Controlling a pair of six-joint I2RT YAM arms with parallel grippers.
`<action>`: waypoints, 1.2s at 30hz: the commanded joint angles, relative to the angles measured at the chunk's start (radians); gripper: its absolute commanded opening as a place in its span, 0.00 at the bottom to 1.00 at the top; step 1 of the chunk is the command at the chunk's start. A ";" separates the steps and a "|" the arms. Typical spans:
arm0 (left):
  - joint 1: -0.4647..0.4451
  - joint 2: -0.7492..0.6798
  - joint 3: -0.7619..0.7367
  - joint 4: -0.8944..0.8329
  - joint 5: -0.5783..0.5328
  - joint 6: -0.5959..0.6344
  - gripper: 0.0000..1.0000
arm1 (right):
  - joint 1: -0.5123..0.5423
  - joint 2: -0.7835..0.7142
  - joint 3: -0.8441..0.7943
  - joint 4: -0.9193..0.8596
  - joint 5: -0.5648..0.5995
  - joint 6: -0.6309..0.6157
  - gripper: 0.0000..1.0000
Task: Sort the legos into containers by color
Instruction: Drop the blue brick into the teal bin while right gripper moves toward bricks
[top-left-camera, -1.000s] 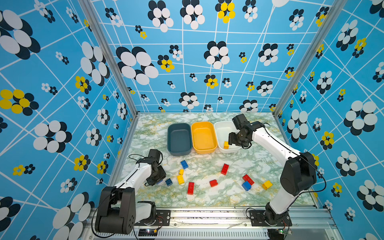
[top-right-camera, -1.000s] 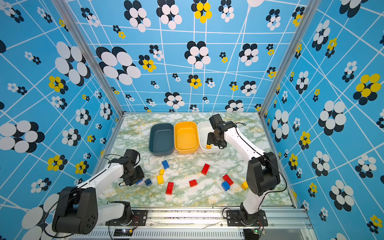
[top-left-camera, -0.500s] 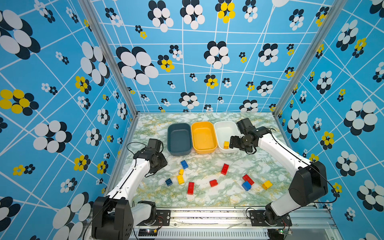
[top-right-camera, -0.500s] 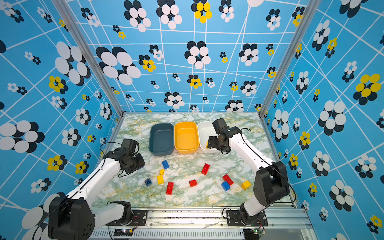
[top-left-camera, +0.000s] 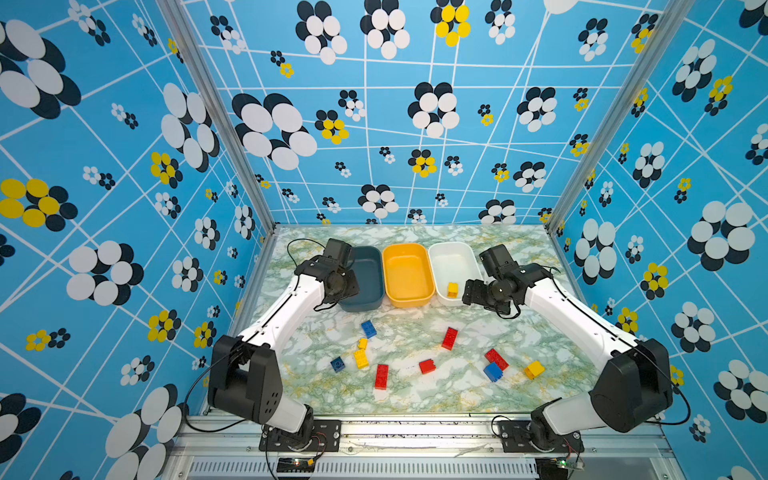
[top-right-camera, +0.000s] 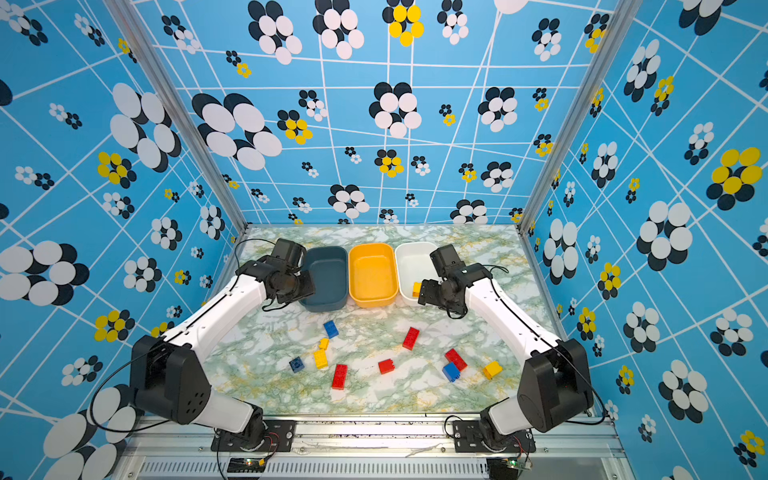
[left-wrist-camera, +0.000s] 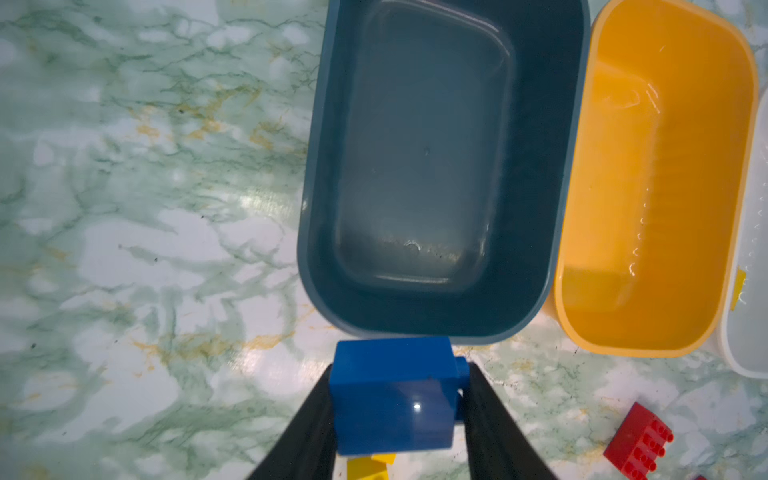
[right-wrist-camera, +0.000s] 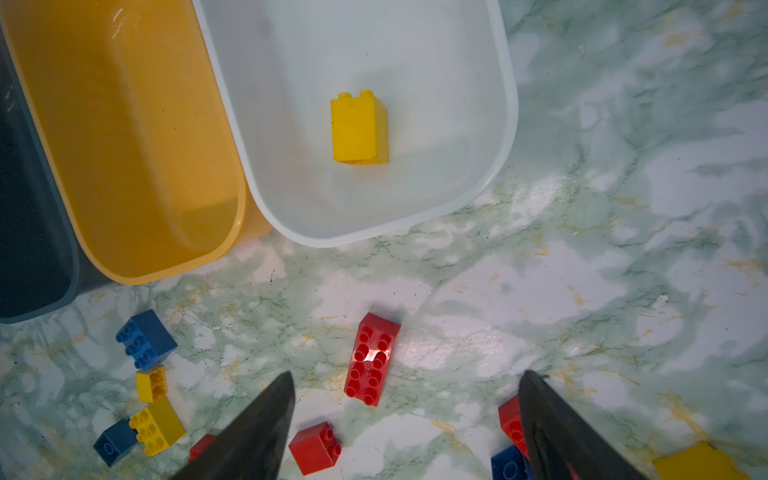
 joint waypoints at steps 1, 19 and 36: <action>-0.001 0.079 0.069 0.021 0.034 0.057 0.33 | -0.012 -0.048 -0.037 -0.017 0.001 0.027 0.86; -0.004 0.347 0.202 0.041 0.089 0.113 0.49 | -0.116 -0.215 -0.238 -0.072 0.013 0.120 0.86; -0.008 0.252 0.166 0.058 0.087 0.116 0.75 | -0.258 -0.348 -0.397 -0.181 0.041 0.285 0.86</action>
